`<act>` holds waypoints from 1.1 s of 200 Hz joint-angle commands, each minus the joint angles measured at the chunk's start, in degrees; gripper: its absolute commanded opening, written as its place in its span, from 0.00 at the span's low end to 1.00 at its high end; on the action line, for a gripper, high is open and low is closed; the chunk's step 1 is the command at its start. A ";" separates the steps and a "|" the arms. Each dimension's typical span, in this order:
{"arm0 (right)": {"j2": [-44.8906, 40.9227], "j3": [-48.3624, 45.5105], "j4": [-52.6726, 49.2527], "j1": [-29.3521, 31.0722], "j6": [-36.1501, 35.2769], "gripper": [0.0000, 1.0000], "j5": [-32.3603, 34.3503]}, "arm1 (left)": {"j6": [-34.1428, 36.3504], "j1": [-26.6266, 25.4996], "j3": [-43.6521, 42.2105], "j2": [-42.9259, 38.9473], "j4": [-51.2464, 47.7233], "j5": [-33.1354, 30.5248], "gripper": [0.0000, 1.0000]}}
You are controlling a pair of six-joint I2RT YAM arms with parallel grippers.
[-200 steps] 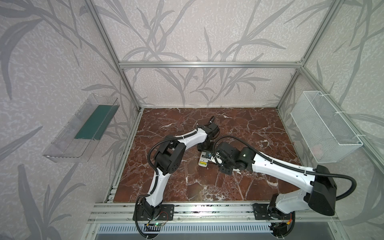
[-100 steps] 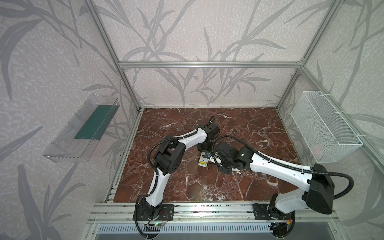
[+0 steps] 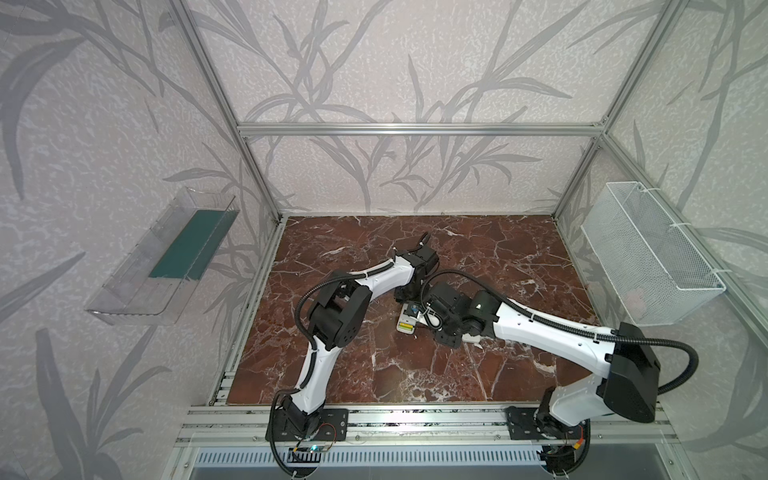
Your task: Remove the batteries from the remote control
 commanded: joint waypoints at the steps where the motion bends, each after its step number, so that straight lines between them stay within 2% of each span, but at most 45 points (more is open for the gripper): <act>1: 1.53 2.17 -1.84 0.40 0.45 0.00 0.15 | 0.25 -1.05 -2.65 3.28 -0.26 1.88 0.07; 61: 4.55 5.46 -3.70 0.37 0.01 0.00 -3.08 | -0.28 -1.04 -3.28 3.22 0.94 3.01 0.05; 88: 4.72 5.03 -1.26 0.34 0.78 0.00 -4.74 | -0.53 -1.03 -3.81 3.38 1.75 3.72 0.04; 153: 1.12 -3.76 13.17 0.47 5.95 0.00 -10.16 | -0.72 -1.09 -4.32 3.78 2.92 5.40 0.02; 220: -4.43 -17.74 28.41 0.49 13.46 0.00 -8.26 | 0.70 -1.02 -5.09 4.24 3.95 6.55 0.01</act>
